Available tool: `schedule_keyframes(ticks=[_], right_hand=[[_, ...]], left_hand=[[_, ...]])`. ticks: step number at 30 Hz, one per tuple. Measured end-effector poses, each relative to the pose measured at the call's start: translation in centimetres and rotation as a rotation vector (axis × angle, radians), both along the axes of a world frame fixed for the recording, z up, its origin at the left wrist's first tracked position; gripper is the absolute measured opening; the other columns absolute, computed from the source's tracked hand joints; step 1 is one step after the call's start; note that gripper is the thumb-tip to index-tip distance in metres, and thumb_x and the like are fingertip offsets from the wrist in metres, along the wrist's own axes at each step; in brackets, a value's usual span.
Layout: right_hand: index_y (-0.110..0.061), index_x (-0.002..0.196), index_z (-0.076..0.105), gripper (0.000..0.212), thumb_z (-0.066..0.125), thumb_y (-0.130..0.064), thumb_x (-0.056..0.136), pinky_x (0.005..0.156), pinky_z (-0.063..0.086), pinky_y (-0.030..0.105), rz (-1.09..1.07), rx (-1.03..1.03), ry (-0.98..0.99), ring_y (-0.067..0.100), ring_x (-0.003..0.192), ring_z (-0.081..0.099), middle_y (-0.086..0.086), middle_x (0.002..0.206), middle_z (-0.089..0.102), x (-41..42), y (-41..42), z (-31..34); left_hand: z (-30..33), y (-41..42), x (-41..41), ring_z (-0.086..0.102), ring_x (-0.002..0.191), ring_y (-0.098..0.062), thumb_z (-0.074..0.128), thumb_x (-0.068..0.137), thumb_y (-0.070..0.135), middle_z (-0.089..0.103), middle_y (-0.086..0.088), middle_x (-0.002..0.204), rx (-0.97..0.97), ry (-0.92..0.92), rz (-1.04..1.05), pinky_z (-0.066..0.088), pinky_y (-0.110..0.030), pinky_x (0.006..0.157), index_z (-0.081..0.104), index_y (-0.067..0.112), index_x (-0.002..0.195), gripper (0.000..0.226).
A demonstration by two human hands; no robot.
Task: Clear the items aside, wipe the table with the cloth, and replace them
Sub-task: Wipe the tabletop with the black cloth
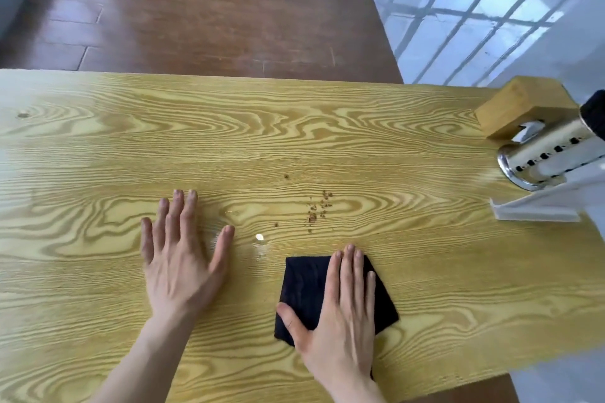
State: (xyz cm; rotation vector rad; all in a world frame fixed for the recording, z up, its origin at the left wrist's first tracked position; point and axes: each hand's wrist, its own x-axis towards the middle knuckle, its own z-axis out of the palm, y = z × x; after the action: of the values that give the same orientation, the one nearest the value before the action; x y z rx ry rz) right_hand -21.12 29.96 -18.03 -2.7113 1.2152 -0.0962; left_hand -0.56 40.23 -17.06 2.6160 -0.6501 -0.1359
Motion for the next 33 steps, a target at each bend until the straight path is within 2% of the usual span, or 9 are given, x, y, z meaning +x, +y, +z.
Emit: schedule_keyframes(ticks=[3, 8, 12, 17, 19, 22, 24, 28, 33], right_hand=[[-0.004, 0.157, 0.023, 0.094, 0.043, -0.070, 0.093, 0.122, 0.026, 0.054, 0.025, -0.015, -0.050, 0.028, 0.158, 0.012, 0.014, 0.168, 0.016, 0.4, -1.2, -0.7], [-0.009, 0.152, 0.042, 0.059, 0.041, -0.042, 0.103, 0.119, 0.034, 0.052, -0.018, 0.041, -0.346, 0.021, 0.154, 0.027, 0.005, 0.163, 0.035, 1.3, -3.3, -1.7], [-0.011, 0.150, 0.045, 0.057, 0.030, -0.044, 0.106, 0.117, 0.034, 0.046, -0.205, 0.175, -0.629, 0.014, 0.152, 0.033, -0.002, 0.160, 0.040, 3.8, -6.1, -1.3], [-0.014, 0.153, 0.037, 0.067, 0.019, -0.055, 0.104, 0.121, 0.031, 0.039, -0.241, 0.286, -0.788, 0.018, 0.151, 0.033, 0.004, 0.160, 0.039, 10.7, -10.6, -0.4], [-0.019, 0.156, 0.033, 0.065, 0.015, -0.053, 0.104, 0.124, 0.025, 0.043, -0.192, 0.285, -0.681, 0.017, 0.154, 0.025, 0.002, 0.164, 0.033, 13.5, -11.2, -0.4], [-0.032, 0.160, 0.021, 0.061, 0.010, -0.053, 0.104, 0.126, 0.014, 0.051, -0.047, 0.049, -0.204, 0.022, 0.158, 0.005, 0.002, 0.170, 0.016, 15.1, -10.9, -0.8], [-0.034, 0.161, 0.013, 0.063, 0.013, -0.059, 0.103, 0.126, 0.010, 0.054, -0.016, -0.011, -0.038, 0.026, 0.158, -0.002, 0.005, 0.171, 0.006, 15.0, -10.5, -0.9], [-0.031, 0.161, 0.005, 0.069, 0.016, -0.062, 0.101, 0.125, 0.010, 0.057, -0.012, -0.033, 0.051, 0.029, 0.158, -0.007, 0.009, 0.171, -0.001, 14.7, -9.8, -0.8], [-0.027, 0.161, 0.016, 0.068, 0.027, -0.060, 0.102, 0.124, 0.018, 0.056, -0.001, -0.053, 0.022, 0.029, 0.158, 0.002, 0.011, 0.170, 0.008, 12.4, -7.8, -0.8]], left_hand=[[-0.3, -0.4, 0.5, 0.003, 0.158, -0.009, 0.026, 0.094, 0.068, 0.016, 0.005, 0.170, -0.016, 0.043, 0.009, 0.004, -0.043, 0.128, 0.017, 0.026, 0.160, 0.079], [-0.4, -0.8, 0.8, 0.002, 0.158, -0.008, 0.025, 0.093, 0.067, 0.018, 0.007, 0.169, 0.012, 0.059, 0.019, 0.004, -0.041, 0.128, 0.019, 0.028, 0.160, 0.078], [-0.3, -1.0, 0.9, 0.003, 0.158, -0.009, 0.026, 0.092, 0.067, 0.019, 0.006, 0.169, 0.037, 0.070, 0.018, 0.005, -0.042, 0.128, 0.021, 0.027, 0.160, 0.079], [-0.3, -1.1, 1.0, 0.004, 0.158, -0.010, 0.026, 0.092, 0.067, 0.020, 0.005, 0.169, 0.054, 0.077, 0.016, 0.005, -0.043, 0.128, 0.022, 0.026, 0.160, 0.079], [-0.3, -1.1, 1.1, 0.002, 0.158, -0.009, 0.025, 0.092, 0.067, 0.019, 0.005, 0.169, 0.059, 0.086, 0.011, 0.004, -0.042, 0.128, 0.022, 0.026, 0.160, 0.080], [-0.3, -1.2, 1.2, 0.002, 0.158, -0.010, 0.025, 0.092, 0.069, 0.019, 0.005, 0.169, 0.069, 0.090, 0.011, 0.005, -0.043, 0.128, 0.022, 0.025, 0.160, 0.081], [-0.3, -1.2, 1.2, 0.002, 0.158, -0.010, 0.023, 0.091, 0.070, 0.019, 0.005, 0.169, 0.075, 0.095, 0.007, 0.005, -0.044, 0.128, 0.022, 0.025, 0.160, 0.082], [-0.3, -1.2, 1.2, 0.003, 0.158, -0.011, 0.022, 0.091, 0.070, 0.020, 0.004, 0.169, 0.078, 0.098, 0.000, 0.007, -0.045, 0.127, 0.022, 0.025, 0.160, 0.082], [-0.3, -1.2, 1.3, 0.003, 0.158, -0.010, 0.025, 0.091, 0.070, 0.019, 0.006, 0.169, 0.070, 0.105, 0.003, 0.008, -0.045, 0.127, 0.022, 0.026, 0.160, 0.082]])
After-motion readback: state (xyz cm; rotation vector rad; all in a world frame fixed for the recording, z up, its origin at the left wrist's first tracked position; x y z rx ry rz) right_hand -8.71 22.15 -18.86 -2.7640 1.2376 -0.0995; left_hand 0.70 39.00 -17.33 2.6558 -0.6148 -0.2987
